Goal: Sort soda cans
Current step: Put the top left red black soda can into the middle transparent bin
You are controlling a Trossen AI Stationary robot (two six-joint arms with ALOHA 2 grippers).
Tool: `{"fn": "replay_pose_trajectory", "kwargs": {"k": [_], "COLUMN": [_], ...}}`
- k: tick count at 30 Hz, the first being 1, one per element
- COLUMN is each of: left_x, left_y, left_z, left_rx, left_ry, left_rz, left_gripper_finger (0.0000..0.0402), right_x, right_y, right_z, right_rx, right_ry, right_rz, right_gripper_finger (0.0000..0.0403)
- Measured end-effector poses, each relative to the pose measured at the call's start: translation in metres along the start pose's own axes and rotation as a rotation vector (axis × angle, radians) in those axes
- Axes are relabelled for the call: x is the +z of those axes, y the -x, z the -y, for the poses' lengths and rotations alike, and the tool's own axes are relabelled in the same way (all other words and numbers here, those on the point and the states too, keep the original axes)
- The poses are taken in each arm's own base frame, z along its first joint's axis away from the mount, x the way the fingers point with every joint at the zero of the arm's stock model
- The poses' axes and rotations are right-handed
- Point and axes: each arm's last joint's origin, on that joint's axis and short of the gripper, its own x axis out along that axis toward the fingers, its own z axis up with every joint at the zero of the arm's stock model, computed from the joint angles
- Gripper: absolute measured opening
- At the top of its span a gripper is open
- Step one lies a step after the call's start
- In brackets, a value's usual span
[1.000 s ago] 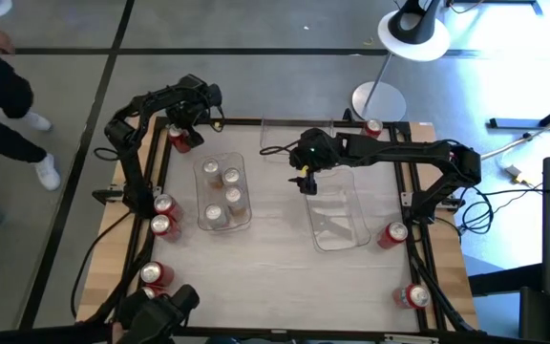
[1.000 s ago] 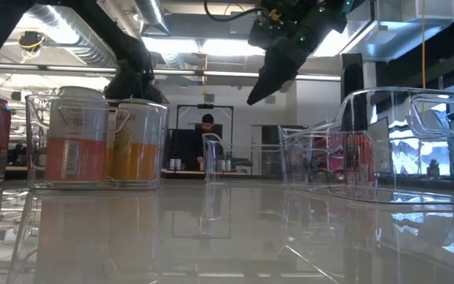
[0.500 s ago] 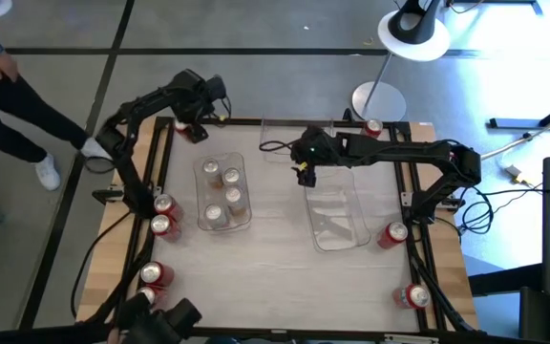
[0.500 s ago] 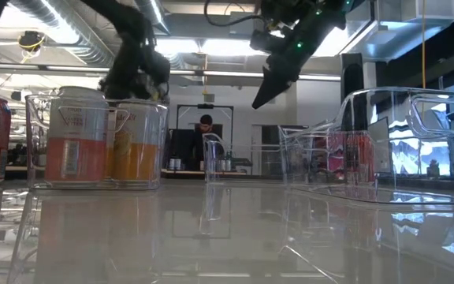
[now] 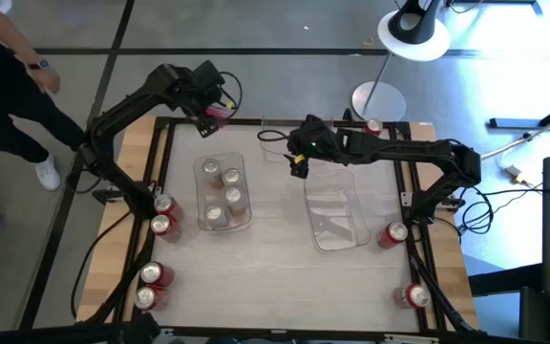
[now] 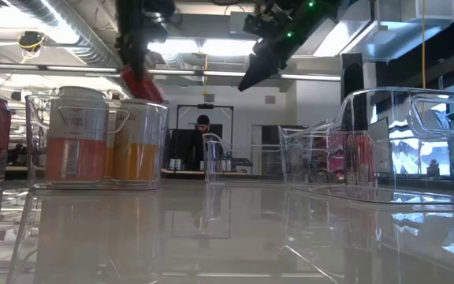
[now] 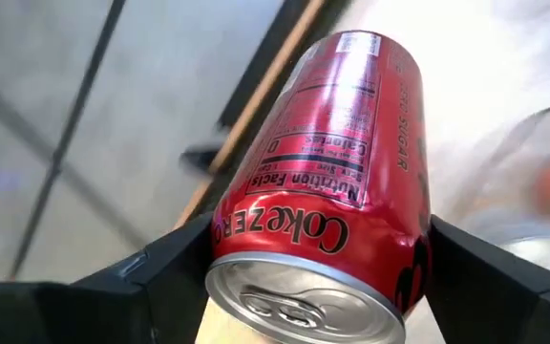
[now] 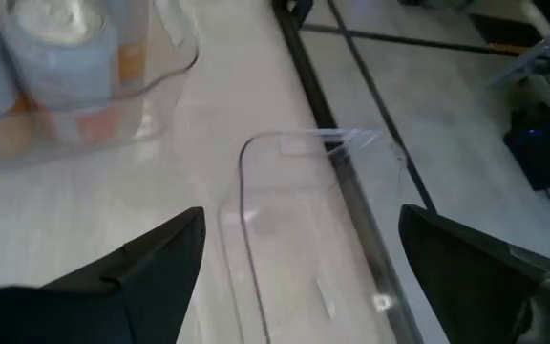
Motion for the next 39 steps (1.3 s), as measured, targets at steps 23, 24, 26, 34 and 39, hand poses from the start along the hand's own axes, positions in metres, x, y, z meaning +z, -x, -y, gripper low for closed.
{"fn": "replay_pose_trajectory", "kwargs": {"k": [23, 24, 26, 34, 39], "left_x": [0.033, 0.034, 0.036, 0.051, 0.064], "left_y": [0.033, 0.033, 0.035, 0.039, 0.029], "left_z": [0.070, 0.071, 0.071, 0.074, 0.077], "left_rx": [-0.334, -0.334, -0.326, -0.340, -0.333], "left_ry": [-0.237, -0.240, -0.247, -0.229, -0.215], "left_rz": [0.424, 0.435, 0.467, 0.609, 0.633], "left_gripper_finger": [0.0304, 0.0304, 0.0304, 0.0304, 0.0304], "right_x": [0.023, 0.022, 0.019, 0.008, 0.004], "right_y": [0.000, -0.001, -0.004, -0.011, -0.006], "right_z": [0.021, 0.023, 0.022, 0.019, 0.023], "right_rx": [0.253, 0.254, 0.246, 0.223, 0.123], "right_ry": [-0.087, -0.088, -0.090, -0.067, -0.023], "right_rz": [0.372, 0.366, 0.352, 0.305, 0.234], "right_gripper_finger": [0.0025, 0.0014, 0.0021, 0.0021, 0.0003]}}
